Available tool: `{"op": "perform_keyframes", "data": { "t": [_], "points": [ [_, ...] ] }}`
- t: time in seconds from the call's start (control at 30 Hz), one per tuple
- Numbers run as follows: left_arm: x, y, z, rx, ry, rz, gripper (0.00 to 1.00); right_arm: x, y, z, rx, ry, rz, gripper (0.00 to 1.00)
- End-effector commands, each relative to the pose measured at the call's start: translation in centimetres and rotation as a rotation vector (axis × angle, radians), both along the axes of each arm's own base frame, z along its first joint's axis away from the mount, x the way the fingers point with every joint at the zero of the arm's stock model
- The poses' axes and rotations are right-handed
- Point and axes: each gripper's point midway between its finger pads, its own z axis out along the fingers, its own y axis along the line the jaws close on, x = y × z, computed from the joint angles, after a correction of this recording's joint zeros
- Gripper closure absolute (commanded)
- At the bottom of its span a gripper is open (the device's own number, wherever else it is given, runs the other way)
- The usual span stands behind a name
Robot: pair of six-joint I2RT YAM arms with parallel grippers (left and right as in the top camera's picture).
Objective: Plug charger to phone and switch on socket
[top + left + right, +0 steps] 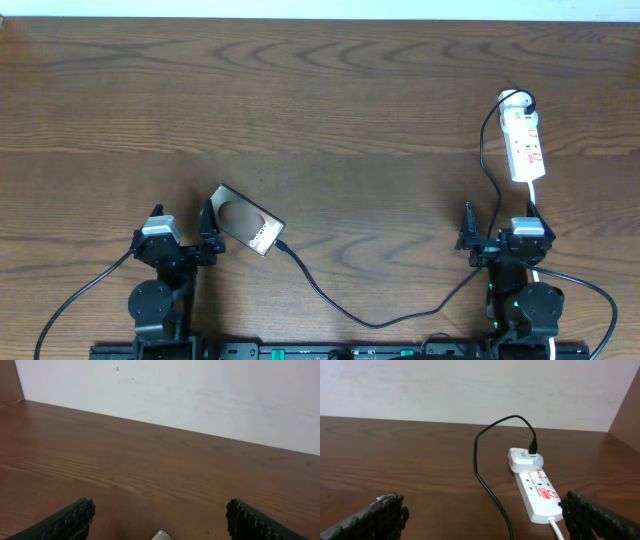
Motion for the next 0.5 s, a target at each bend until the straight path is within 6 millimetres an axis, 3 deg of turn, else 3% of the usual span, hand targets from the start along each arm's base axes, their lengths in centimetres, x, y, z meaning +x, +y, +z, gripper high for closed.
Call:
{"op": "perform_keyframes", "data": {
  "t": [0.0,0.3,0.47],
  "points": [
    [-0.1,-0.2,-1.5,0.002,0.047,-0.013,0.14,0.0,-0.1,0.0,0.016,-0.002,-0.004,0.01],
    [-0.1,-0.2,-1.4,0.003,0.043,-0.016,0.14,0.0,-0.1,0.0,0.016,-0.002,-0.003,0.01],
    [-0.1,-1.5,-1.4,0.007,0.044,-0.063,0.14,0.0,-0.1,0.0,0.016,-0.002,-0.003,0.01]
  ]
}}
